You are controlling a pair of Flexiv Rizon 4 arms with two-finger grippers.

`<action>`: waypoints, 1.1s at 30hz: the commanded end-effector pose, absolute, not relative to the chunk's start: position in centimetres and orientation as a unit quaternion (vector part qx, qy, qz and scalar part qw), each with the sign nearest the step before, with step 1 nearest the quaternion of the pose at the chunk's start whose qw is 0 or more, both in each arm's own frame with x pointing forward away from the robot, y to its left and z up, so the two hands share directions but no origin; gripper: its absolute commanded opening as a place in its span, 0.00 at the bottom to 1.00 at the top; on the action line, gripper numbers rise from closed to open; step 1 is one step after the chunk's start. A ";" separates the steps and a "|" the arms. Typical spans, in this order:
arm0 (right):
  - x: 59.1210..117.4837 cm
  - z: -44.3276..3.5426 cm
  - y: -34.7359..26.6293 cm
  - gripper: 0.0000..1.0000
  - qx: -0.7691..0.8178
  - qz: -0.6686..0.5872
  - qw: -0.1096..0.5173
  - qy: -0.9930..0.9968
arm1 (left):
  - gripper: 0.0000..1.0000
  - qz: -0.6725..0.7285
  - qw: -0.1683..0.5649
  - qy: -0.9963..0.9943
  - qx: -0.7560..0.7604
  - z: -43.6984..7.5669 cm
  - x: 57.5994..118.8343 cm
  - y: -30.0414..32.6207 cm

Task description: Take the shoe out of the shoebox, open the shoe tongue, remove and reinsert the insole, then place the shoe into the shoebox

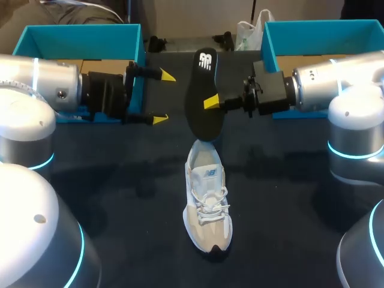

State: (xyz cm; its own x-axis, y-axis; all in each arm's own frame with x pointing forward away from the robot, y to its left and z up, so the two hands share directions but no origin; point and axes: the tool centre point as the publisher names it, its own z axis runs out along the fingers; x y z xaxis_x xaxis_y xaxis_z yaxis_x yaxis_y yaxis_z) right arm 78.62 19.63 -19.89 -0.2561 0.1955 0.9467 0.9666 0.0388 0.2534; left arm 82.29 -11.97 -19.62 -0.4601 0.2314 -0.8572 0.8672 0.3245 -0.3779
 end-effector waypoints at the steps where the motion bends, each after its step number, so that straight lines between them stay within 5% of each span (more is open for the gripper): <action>1: 77.2 -20.3 18.8 0.00 -0.465 -0.540 0.357 -0.604 | 1.00 -0.401 0.247 0.825 0.312 -19.4 81.7 -10.8; 4: 77.1 -20.4 18.6 0.00 -0.463 -0.559 0.314 -0.612 | 1.00 -0.340 0.082 0.909 0.226 -20.0 81.8 -9.9; 19: 77.2 -20.6 18.5 0.00 -0.473 -0.560 0.302 -0.609 | 1.00 -0.321 0.098 0.918 0.210 -20.5 81.3 -9.4; 33: 77.3 -21.2 17.0 0.00 -0.433 -0.586 0.250 -0.638 | 1.00 -0.353 -0.058 0.926 0.119 -24.9 78.4 -8.8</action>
State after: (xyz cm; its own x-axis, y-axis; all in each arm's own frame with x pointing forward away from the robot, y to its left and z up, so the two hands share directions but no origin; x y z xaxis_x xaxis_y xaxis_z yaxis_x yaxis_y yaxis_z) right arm 77.58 17.25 -21.37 -0.4852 0.2594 0.8350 0.8532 -0.0684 0.5170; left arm 78.28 -8.84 -24.47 -0.9768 0.2028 -0.0685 0.1977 0.7316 -0.6525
